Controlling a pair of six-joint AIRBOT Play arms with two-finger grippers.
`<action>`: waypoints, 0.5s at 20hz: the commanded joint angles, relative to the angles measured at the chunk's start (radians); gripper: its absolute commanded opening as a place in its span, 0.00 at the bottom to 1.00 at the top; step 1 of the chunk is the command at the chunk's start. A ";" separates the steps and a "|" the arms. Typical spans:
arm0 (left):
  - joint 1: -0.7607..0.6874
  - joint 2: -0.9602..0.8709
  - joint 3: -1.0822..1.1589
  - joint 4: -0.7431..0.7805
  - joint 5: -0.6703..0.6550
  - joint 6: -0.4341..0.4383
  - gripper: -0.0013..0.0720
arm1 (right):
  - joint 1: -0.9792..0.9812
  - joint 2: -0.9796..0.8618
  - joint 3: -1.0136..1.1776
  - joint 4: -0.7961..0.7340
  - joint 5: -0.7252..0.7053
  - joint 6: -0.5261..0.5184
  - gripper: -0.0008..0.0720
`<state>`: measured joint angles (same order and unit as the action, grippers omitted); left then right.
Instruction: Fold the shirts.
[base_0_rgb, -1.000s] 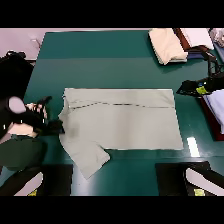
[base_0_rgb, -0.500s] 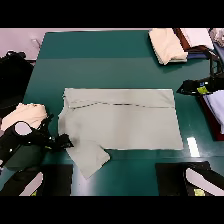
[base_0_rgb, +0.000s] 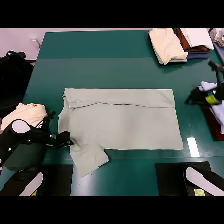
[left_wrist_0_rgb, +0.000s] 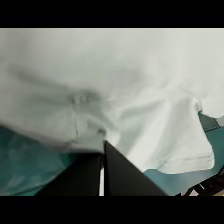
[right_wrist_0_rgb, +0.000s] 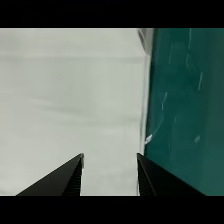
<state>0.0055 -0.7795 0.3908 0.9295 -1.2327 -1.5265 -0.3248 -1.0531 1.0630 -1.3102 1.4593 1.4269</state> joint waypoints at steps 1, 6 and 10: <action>0.000 0.001 0.050 -0.010 -0.028 0.040 0.05 | -0.146 0.072 -0.221 -0.069 0.058 -0.008 0.67; 0.000 0.000 0.062 0.001 -0.016 0.069 0.05 | -0.256 0.040 -0.538 -0.044 0.005 -0.023 0.69; 0.000 0.000 0.062 0.001 -0.008 0.068 0.05 | -0.229 -0.037 -0.580 0.081 -0.050 -0.049 0.62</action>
<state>0.0059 -0.7795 0.4500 0.9276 -1.2484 -1.4643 -0.5583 -1.0489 0.5392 -1.2957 1.4475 1.3956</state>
